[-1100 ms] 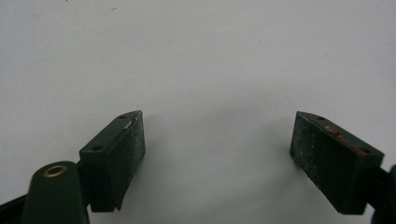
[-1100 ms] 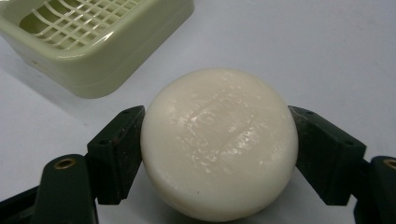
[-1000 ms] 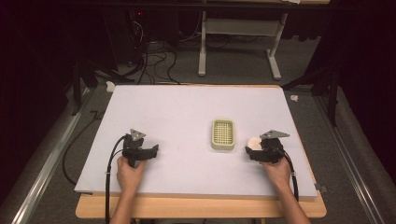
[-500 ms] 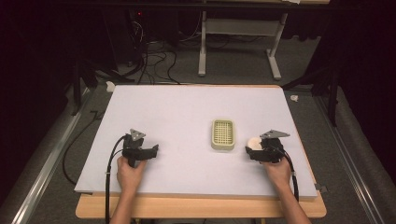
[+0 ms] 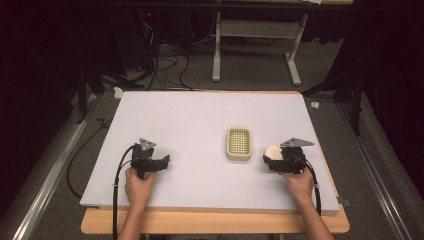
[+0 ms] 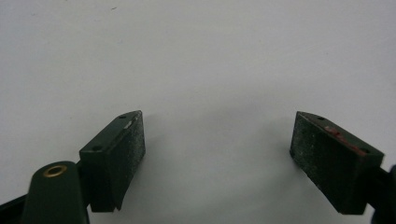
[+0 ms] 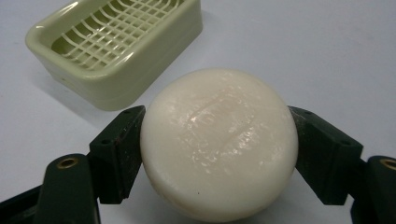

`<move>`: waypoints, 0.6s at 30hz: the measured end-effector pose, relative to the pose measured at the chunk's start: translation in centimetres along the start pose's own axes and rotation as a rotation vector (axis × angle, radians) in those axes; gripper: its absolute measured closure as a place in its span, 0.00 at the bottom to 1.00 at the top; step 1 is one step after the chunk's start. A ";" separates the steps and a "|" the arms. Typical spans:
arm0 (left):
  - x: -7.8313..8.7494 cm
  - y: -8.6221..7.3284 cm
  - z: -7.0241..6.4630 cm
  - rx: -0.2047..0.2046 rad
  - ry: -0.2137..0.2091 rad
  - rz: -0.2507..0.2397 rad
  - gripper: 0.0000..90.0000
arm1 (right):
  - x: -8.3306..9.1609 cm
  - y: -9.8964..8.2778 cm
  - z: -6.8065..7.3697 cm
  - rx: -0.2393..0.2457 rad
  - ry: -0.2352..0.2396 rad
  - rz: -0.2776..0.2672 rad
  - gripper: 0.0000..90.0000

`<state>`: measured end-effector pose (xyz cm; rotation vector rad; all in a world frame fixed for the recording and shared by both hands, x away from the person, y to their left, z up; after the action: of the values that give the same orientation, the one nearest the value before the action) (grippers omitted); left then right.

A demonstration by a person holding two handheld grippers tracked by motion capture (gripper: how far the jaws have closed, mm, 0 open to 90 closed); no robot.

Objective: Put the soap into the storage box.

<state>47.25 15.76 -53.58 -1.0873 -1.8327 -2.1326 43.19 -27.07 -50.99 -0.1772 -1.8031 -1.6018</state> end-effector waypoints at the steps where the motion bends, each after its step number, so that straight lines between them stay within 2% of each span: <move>1: 0.0 0.0 0.0 0.000 0.000 0.000 0.20 | 0.1 0.1 0.1 -0.001 0.002 -0.002 0.27; 18: 0.0 0.0 0.0 0.002 0.002 -0.005 0.21 | 0.6 1.7 1.5 0.022 0.042 -0.026 0.27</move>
<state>47.28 15.73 -53.59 -1.0806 -1.8385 -2.1338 43.02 -25.49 -49.17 -0.1094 -1.7970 -1.5921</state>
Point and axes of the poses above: each handheld gripper's, and its own axes: x roughly backward along the jaws, y roughly out of its top, z roughly to its left, the point moved 7 cm from there along -x, roughly forward along the jaws, and after that the axes turned 7 degrees about -z, right-handed, at the moved point
